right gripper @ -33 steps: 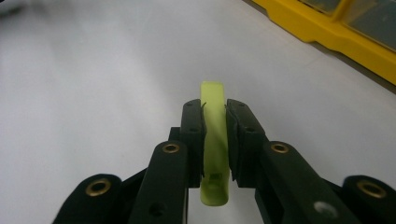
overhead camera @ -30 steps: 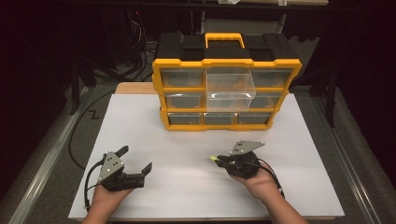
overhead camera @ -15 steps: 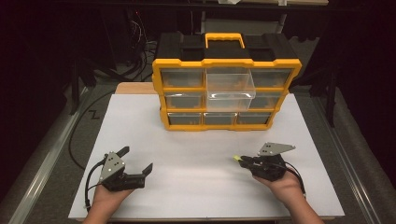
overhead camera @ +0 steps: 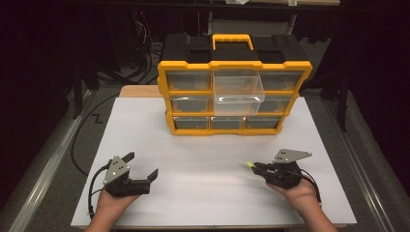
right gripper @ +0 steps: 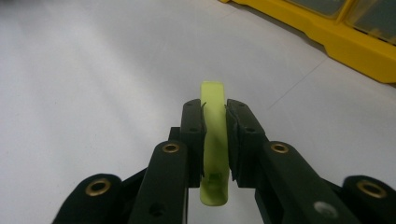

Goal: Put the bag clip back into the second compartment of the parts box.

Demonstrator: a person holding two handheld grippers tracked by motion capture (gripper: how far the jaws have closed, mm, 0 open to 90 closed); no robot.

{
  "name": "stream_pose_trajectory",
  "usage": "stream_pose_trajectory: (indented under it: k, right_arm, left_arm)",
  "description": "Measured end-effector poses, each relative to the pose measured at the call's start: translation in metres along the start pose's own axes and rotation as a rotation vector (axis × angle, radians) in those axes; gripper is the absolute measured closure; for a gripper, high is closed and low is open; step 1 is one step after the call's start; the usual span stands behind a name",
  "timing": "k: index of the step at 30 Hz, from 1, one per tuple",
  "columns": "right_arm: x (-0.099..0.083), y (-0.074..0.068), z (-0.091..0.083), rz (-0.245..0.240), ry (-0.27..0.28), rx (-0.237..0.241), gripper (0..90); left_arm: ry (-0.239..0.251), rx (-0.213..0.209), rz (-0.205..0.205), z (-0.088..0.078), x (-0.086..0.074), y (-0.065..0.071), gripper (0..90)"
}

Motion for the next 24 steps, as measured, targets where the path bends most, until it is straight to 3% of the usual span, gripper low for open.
stream_pose_trajectory:
  k: [6,11,14,17,24]
  right_arm:
    - [0.007,-0.005,0.001,-0.019,-0.018,-0.006,79.1]
    - [0.017,-0.006,0.004,-0.041,-0.072,-0.008,79.1]
    - [0.019,-0.004,0.004,-0.054,-0.092,-0.009,79.1]
    - [0.023,-0.001,0.003,-0.064,-0.119,-0.005,79.1]
    - [0.025,0.007,-0.003,-0.071,-0.186,0.004,79.1]
  left_arm:
    - [-0.001,0.004,0.004,0.000,0.000,0.001,0.4]
    - [0.007,0.005,-0.002,-0.001,0.000,-0.001,0.9]
    - [0.011,0.001,0.001,-0.001,0.000,0.000,0.9]
    - [-0.003,0.019,0.030,-0.001,0.000,0.001,0.9]
    - [0.021,0.029,0.025,-0.001,0.000,-0.001,0.4]
Point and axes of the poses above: each handheld gripper's, and its own axes: z roughly forward along the jaws, x roughly out of its top, y roughly to its right, the point moved 5 cm from there along z, roughly forward along the jaws, and after that the axes turned 14 degrees about -x, right-handed, at the moved point
